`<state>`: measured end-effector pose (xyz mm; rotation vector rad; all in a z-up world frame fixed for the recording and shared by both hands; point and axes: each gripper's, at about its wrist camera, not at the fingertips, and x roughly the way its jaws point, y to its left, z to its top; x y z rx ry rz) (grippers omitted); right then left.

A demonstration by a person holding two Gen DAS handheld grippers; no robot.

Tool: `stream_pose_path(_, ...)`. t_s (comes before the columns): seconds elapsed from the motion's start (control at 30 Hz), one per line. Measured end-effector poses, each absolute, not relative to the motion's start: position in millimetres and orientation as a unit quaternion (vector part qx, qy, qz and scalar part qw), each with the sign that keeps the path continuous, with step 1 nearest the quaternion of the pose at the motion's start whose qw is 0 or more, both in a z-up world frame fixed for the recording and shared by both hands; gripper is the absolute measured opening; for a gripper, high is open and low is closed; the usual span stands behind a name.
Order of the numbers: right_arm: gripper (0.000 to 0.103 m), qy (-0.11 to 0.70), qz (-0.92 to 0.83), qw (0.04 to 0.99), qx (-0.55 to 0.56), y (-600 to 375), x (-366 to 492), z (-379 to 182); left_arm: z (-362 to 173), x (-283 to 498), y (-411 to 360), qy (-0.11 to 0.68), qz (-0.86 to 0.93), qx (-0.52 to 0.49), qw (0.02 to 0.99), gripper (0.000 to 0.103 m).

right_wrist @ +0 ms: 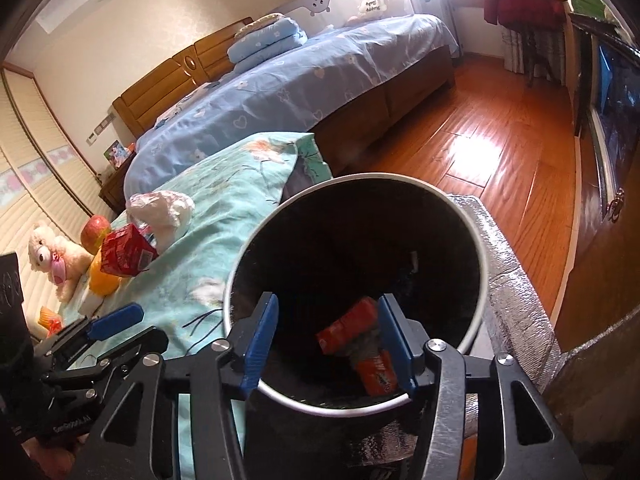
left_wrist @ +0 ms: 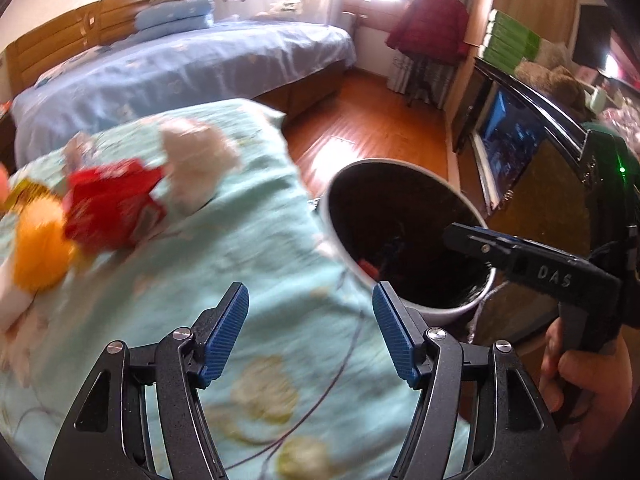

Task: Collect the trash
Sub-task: 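Grasp the red snack bag with the right tool while the left tool grasps the white sponge block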

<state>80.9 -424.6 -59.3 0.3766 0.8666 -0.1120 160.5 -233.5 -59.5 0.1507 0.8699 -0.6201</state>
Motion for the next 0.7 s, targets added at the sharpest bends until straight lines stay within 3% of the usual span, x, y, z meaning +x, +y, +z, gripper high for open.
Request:
stream_pose_path(0.5, 0.069, 0.427, 0.005, 0.889, 0.166, -352, 93, -63, -68, 159, -131, 0.422, -0.21, 0.017, 0.882, 0.066)
stream_pose_path(0.7, 0.07, 0.433, 0.03, 0.887, 0.157, -319, 102, -65, -74, 161, -91, 0.427, -0.177, -0.006, 0.887, 0.066)
